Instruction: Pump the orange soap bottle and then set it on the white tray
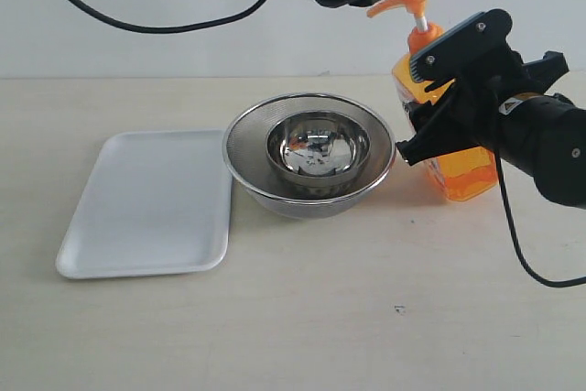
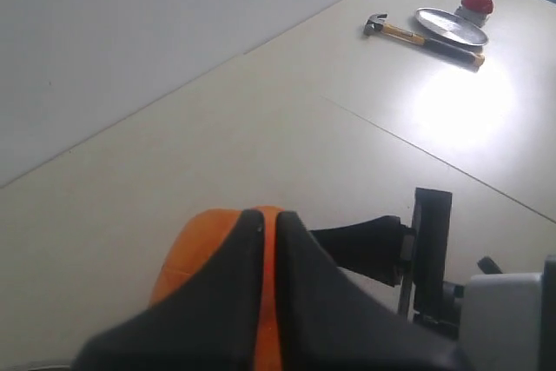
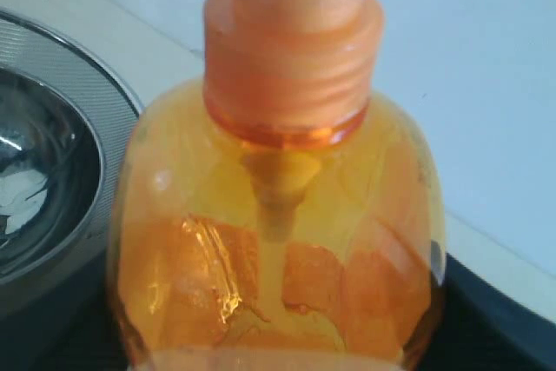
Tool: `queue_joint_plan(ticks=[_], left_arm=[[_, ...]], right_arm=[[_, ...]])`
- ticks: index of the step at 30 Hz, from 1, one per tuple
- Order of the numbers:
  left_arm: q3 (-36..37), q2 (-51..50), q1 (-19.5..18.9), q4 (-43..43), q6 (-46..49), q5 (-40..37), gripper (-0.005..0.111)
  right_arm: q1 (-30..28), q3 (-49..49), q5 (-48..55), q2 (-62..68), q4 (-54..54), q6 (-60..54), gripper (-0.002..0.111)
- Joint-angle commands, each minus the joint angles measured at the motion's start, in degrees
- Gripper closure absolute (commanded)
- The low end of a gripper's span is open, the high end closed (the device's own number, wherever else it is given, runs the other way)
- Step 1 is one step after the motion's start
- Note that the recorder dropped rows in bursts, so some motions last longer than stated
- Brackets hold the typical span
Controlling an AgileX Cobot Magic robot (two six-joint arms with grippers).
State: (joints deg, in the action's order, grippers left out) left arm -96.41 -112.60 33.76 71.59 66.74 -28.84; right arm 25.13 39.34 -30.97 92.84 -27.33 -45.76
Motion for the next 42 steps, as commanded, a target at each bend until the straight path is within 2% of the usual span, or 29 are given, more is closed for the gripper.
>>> queue_joint_plan(ticks=[1,11,32,42], left_arm=[[0.2,1.6,0.0,-0.1,-0.1,0.6,0.102],[0.2,1.8,0.0,-0.1,0.2,1.8,0.102],[0.2,-6.1,0.2,0.5,0.5,-0.7,0.102],[0.7,-6.2,1.1,0.8,1.0,0.2,0.102]], right_arm=[[0.2,0.3,-0.3,-0.2,0.7,0.5,0.108],[0.2,0.3,-0.3,-0.2,0.7,0.5,0.108],[0.2,0.3,-0.3,-0.2,0.7,0.6,0.108],[0.2,0.3,-0.3,-0.2,0.7,0.6,0.108]])
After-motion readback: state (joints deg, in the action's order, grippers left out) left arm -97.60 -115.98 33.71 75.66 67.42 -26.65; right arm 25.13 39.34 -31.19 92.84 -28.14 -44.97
